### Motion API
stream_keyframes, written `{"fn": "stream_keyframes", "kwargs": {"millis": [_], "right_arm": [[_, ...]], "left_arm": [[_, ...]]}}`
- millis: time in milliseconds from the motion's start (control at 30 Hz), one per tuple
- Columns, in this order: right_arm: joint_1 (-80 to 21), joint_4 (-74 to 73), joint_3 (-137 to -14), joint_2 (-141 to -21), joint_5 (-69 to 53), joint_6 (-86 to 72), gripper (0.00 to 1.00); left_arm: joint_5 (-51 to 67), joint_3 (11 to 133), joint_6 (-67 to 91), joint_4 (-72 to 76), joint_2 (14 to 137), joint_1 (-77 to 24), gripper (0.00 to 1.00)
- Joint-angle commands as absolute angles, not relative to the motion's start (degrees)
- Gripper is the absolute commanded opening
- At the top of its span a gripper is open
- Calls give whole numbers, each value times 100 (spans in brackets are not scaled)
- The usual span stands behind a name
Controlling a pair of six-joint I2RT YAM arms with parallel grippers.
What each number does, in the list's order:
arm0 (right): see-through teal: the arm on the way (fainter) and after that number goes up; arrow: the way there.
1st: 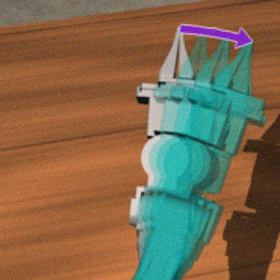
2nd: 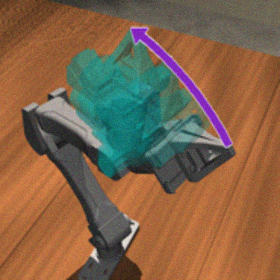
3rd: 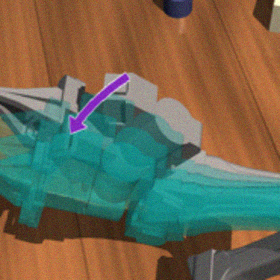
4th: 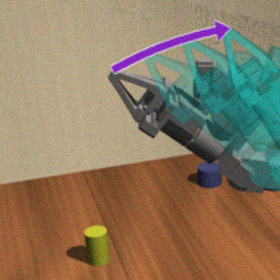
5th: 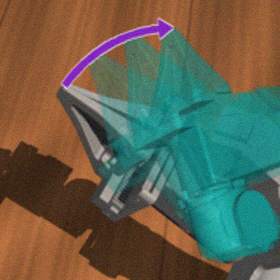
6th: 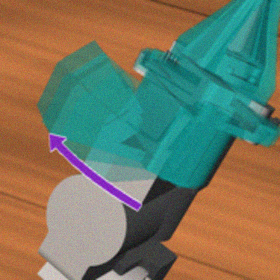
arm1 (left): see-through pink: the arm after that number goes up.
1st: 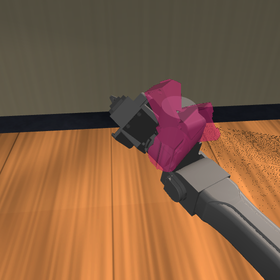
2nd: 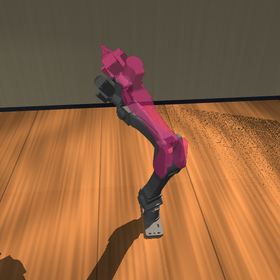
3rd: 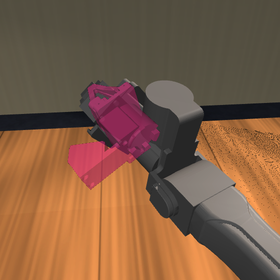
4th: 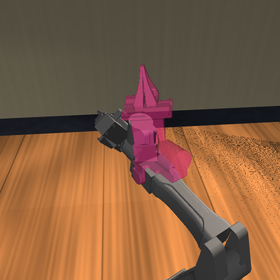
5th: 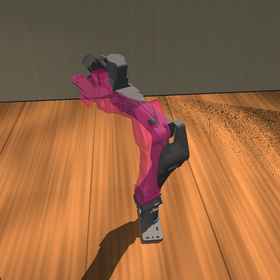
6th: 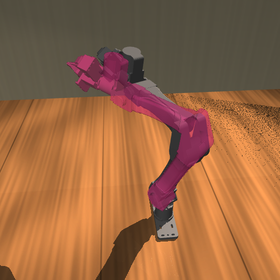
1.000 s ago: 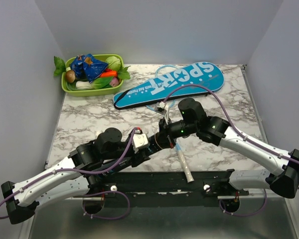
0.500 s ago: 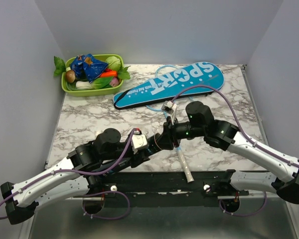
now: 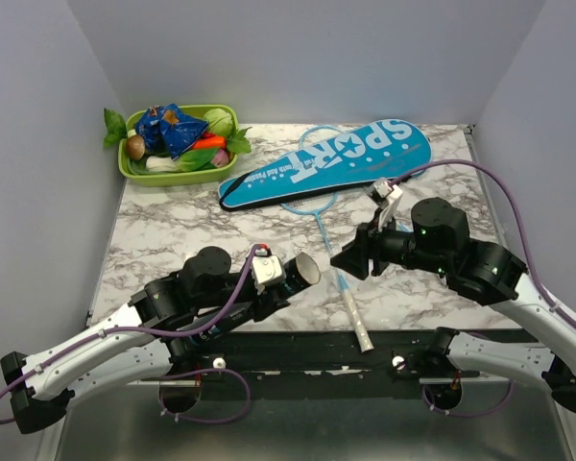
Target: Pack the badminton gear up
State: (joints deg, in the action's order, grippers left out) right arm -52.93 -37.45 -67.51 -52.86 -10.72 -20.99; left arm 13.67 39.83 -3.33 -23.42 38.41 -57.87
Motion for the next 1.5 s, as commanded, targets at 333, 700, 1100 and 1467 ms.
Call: {"fn": "stream_keyframes", "kwargs": {"millis": [333, 700, 1100, 1467], "right_arm": [[-3087, -3824, -5538, -6231, 869, -2830, 52], [-2698, -2717, -4992, -8006, 1327, -3094, 56], [-2689, -2602, -5510, -9149, 1292, -3032, 45], [-2689, -2584, -5625, -9588, 1371, -2979, 34]], "left_arm": [[905, 4113, -220, -2109, 3656, -5783, 0], [756, 4096, -211, -2100, 3560, -5783, 0], [677, 4078, -193, -2109, 3480, -5783, 0], [677, 4078, -202, -2101, 3472, -5783, 0]]}}
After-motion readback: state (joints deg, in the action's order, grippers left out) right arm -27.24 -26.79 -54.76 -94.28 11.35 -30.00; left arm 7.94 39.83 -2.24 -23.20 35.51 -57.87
